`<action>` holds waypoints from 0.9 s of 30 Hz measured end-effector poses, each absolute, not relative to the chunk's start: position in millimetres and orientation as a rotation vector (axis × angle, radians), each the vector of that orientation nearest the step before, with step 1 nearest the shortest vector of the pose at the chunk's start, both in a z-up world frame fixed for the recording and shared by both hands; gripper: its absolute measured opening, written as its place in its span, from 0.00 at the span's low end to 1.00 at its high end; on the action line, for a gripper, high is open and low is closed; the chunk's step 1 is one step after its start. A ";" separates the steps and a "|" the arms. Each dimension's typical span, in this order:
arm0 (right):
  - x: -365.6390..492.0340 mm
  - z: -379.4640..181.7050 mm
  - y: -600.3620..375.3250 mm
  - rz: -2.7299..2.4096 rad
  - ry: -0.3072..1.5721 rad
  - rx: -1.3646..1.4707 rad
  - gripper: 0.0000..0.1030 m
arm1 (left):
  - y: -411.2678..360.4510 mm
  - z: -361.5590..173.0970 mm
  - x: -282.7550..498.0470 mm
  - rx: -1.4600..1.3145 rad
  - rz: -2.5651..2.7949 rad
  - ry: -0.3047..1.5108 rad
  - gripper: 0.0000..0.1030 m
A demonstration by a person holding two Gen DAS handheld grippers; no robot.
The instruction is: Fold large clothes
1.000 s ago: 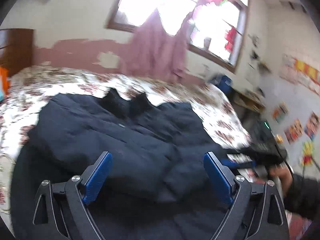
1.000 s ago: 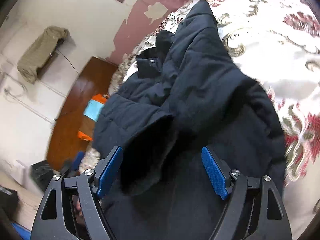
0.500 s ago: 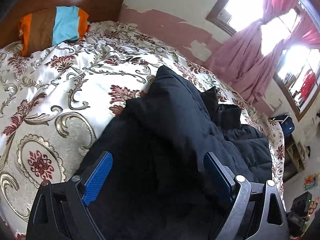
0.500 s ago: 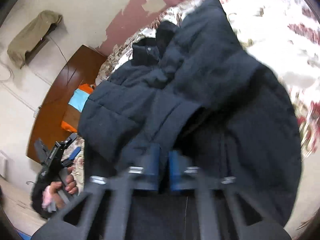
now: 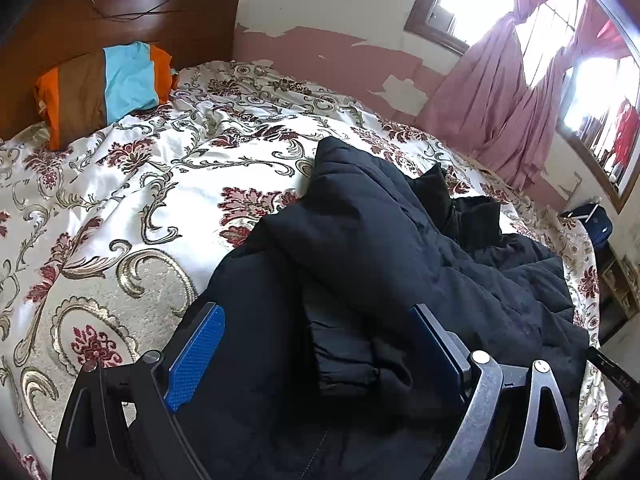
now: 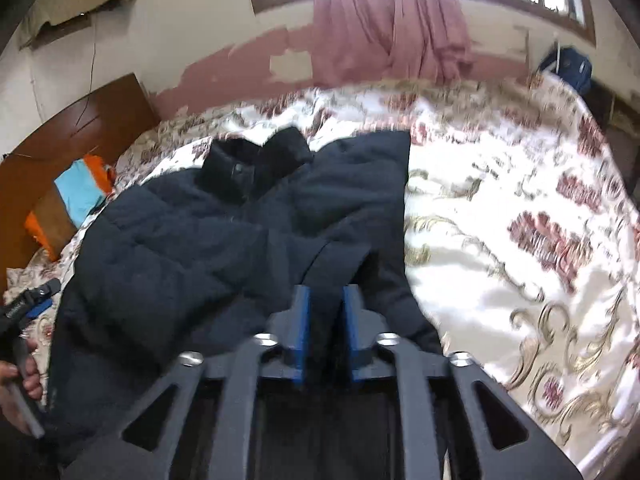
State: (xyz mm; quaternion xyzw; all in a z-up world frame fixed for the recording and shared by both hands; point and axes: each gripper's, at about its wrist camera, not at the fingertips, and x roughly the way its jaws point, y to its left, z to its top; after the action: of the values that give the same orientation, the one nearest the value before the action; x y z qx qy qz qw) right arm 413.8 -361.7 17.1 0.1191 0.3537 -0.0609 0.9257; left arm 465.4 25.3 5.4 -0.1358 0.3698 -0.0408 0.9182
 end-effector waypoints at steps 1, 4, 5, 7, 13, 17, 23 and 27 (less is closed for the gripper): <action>414.0 22.0 -361.4 -0.117 0.699 0.232 0.45 | 23.8 7.2 467.1 -0.276 -0.091 0.757 0.89; 426.4 30.9 -343.5 -0.063 0.648 0.172 0.53 | 10.7 16.9 477.1 -0.217 -0.118 0.724 0.89; 433.3 30.0 -334.3 -0.037 0.655 0.148 0.53 | 4.2 19.5 483.5 -0.185 -0.121 0.713 0.89; 447.0 25.6 -318.0 0.006 0.696 0.098 0.53 | -7.4 19.8 496.5 -0.141 -0.121 0.716 0.89; 480.8 -21.7 -285.4 0.033 0.872 -0.025 0.52 | -37.6 -15.4 536.6 0.011 -0.046 0.854 0.89; 477.6 -37.6 -283.1 0.025 0.869 -0.044 0.52 | -43.9 -26.1 531.5 0.070 -0.039 0.824 0.91; 467.7 -39.3 -280.5 0.026 0.848 -0.047 0.53 | -42.3 -32.3 531.6 0.075 -0.039 0.808 0.96; 461.3 -31.7 -294.0 0.075 0.781 0.041 0.53 | -36.4 -29.2 527.2 0.040 -0.061 0.787 0.98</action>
State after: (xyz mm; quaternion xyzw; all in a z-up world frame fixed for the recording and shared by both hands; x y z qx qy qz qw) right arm 461.3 -294.0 -31.7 0.0202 0.3806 0.0365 0.9238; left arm 527.2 -36.4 -29.2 0.0196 0.3835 -0.0299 0.9229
